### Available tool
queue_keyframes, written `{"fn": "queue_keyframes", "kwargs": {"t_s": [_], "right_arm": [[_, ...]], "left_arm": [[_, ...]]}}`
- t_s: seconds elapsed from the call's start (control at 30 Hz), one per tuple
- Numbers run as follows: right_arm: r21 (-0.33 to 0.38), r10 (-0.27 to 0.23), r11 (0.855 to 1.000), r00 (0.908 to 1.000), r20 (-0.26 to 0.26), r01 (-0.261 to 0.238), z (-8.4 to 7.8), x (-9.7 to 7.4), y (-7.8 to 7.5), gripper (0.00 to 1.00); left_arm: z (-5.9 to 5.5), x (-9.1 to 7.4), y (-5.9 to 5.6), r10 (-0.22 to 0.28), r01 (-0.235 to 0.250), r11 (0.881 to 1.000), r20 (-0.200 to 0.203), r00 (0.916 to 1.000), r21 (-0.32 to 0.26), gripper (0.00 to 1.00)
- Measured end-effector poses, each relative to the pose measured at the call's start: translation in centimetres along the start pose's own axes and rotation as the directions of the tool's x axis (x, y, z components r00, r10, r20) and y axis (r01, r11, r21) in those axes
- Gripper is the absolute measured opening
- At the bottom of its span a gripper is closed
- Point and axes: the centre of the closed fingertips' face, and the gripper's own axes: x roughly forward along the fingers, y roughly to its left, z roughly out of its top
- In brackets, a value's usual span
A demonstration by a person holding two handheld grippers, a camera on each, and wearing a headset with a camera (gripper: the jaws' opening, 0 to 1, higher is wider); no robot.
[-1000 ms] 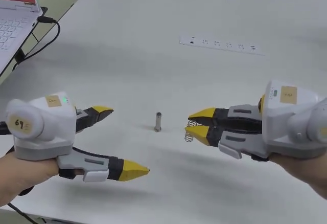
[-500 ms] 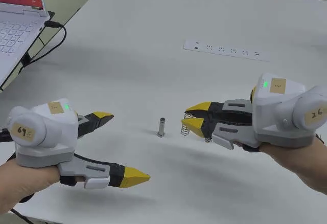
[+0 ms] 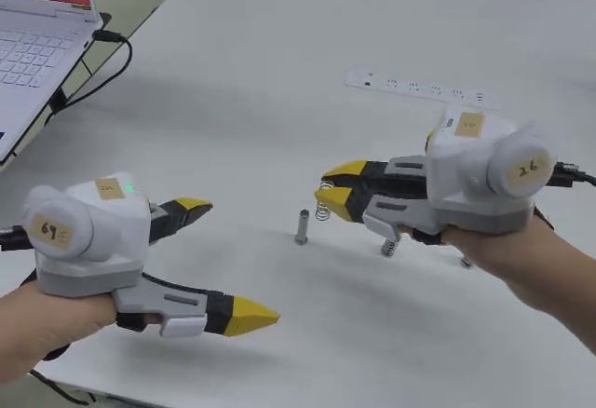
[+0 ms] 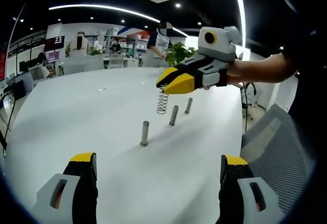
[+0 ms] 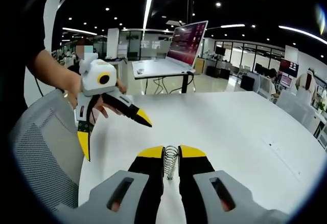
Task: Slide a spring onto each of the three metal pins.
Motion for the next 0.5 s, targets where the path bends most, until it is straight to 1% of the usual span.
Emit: {"fn": "queue_keyframes", "kwargs": {"t_s": [0.23, 0.37, 0.5], "right_arm": [[0.008, 0.0, 1.0, 1.0, -0.004, 0.0, 0.2, 1.3, -0.2, 0.07], [0.006, -0.006, 1.0, 0.9999, -0.015, 0.006, -0.1, 1.9, -0.4, 0.07], [0.034, -0.011, 0.999, 0.9998, -0.017, 0.012, -0.3, 2.2, -0.7, 0.07]], "left_arm": [[-0.3, -0.3, 0.2, 0.01, -0.01, 1.0, 0.001, 1.0, -0.005, 0.98], [-0.3, -0.5, 0.3, 0.017, -0.017, 1.0, 0.004, 0.9998, -0.004, 0.98], [-0.4, -0.7, 0.4, 0.021, -0.021, 1.0, 0.005, 0.9998, -0.008, 0.98]]}}
